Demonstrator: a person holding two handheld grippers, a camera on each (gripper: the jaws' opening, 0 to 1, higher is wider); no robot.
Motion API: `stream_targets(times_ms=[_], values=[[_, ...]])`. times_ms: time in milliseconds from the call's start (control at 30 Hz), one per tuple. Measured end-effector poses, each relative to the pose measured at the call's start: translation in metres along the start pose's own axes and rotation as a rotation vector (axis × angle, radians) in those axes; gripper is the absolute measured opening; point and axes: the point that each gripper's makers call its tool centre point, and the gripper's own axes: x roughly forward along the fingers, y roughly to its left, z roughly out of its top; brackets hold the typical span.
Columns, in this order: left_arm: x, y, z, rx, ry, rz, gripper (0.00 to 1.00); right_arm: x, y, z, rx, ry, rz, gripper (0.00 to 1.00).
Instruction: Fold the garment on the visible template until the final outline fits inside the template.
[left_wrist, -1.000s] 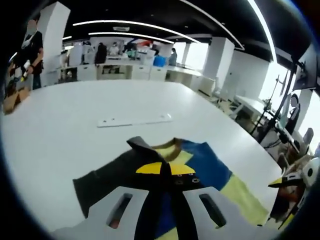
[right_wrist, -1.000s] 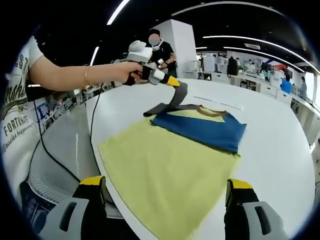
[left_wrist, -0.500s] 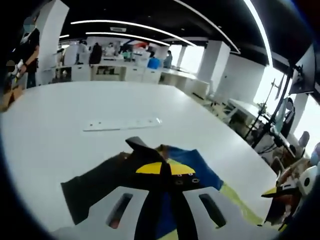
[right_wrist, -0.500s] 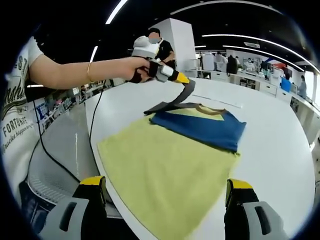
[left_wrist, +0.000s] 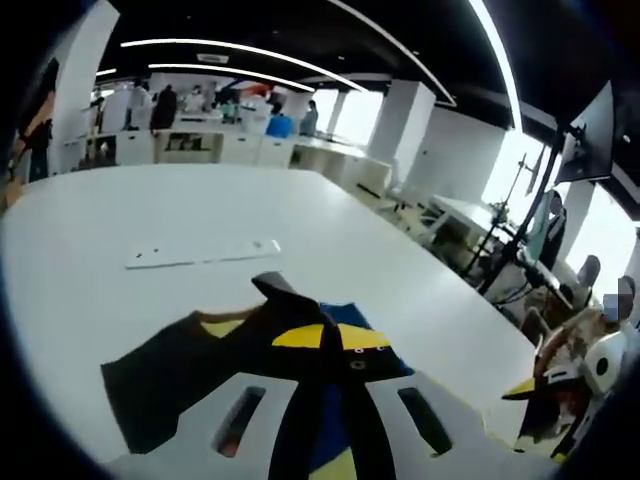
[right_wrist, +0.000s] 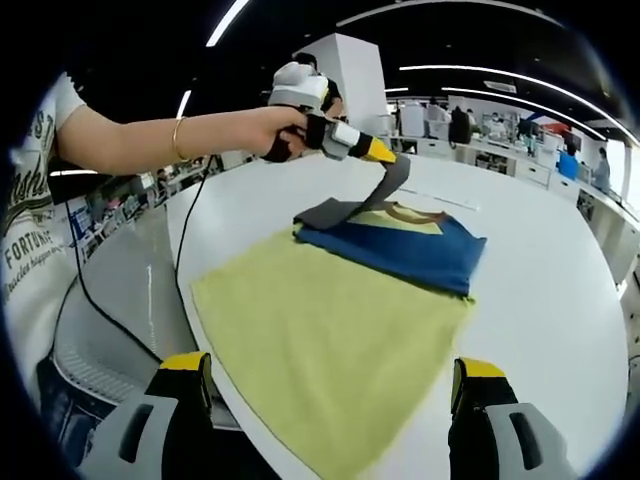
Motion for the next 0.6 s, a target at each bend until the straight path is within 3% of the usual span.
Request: stream_targets(times_ms=[600], values=[[0.024, -0.038, 0.008, 0.013, -0.016, -0.128, 0.00, 0.000, -0.003, 0.000, 0.006, 0.000, -0.008, 0.99]])
